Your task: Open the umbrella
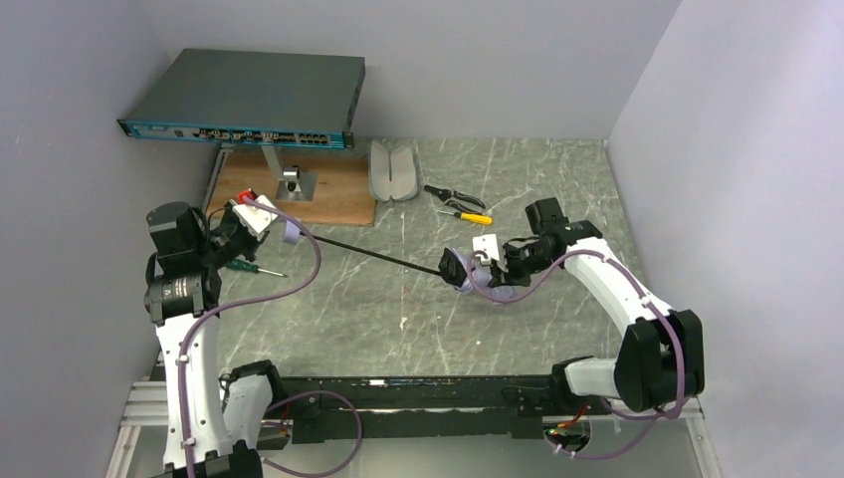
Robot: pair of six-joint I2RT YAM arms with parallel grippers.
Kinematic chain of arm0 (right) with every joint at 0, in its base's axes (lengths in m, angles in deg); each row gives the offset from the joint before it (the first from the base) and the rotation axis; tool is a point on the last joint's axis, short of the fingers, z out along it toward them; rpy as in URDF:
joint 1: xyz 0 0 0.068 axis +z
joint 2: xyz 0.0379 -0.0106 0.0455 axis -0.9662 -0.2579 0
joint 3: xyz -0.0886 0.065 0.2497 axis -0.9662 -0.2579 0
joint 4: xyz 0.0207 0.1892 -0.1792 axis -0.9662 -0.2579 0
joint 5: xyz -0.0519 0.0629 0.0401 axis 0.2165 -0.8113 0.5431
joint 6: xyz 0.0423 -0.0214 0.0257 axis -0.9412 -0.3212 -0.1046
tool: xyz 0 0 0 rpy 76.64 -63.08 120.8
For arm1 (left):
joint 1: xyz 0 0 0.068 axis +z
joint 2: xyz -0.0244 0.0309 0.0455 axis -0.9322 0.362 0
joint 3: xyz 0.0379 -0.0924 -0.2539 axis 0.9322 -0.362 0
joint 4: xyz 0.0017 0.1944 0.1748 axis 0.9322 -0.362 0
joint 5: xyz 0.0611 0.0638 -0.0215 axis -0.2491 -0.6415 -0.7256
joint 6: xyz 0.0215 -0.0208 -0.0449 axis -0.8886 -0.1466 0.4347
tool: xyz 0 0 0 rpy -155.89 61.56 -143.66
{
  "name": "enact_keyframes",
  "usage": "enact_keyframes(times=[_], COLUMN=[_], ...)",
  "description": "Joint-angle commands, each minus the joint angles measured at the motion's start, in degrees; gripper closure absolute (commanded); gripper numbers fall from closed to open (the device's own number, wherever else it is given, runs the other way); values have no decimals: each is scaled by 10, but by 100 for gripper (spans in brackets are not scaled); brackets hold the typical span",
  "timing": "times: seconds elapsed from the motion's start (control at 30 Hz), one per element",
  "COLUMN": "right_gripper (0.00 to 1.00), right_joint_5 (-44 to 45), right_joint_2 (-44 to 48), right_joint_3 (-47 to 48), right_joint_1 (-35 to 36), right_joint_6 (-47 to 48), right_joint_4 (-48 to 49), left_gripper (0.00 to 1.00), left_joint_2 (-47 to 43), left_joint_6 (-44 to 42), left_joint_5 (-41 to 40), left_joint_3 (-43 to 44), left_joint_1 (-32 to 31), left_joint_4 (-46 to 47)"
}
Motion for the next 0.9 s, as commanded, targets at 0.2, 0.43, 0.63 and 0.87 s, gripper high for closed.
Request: enact_keyframes(times=[0.2,0.43,0.63,0.87], right_gripper=[100,100,100,100], right_joint_5=[-24,-66,-104,-119], right_joint_2=[-26,-93,-153,-168], right_joint_3=[79,152,224,244], right_joint_1=[-9,-2,24,80], right_joint_6=[-53,-66,-90,-116], right_joint_4=[-59,-134,-210,-231], left_gripper=[27,9,8,6], left_joint_2=[29,39,75,157], left_joint_6=[-155,-272,-227,-196], left_joint_5=[14,-85,-98,-175], left_joint_3=[93,122,108,74], left_joint_1=[-49,-219,-365,-540], left_joint_4=[-165,-238,-173,-68])
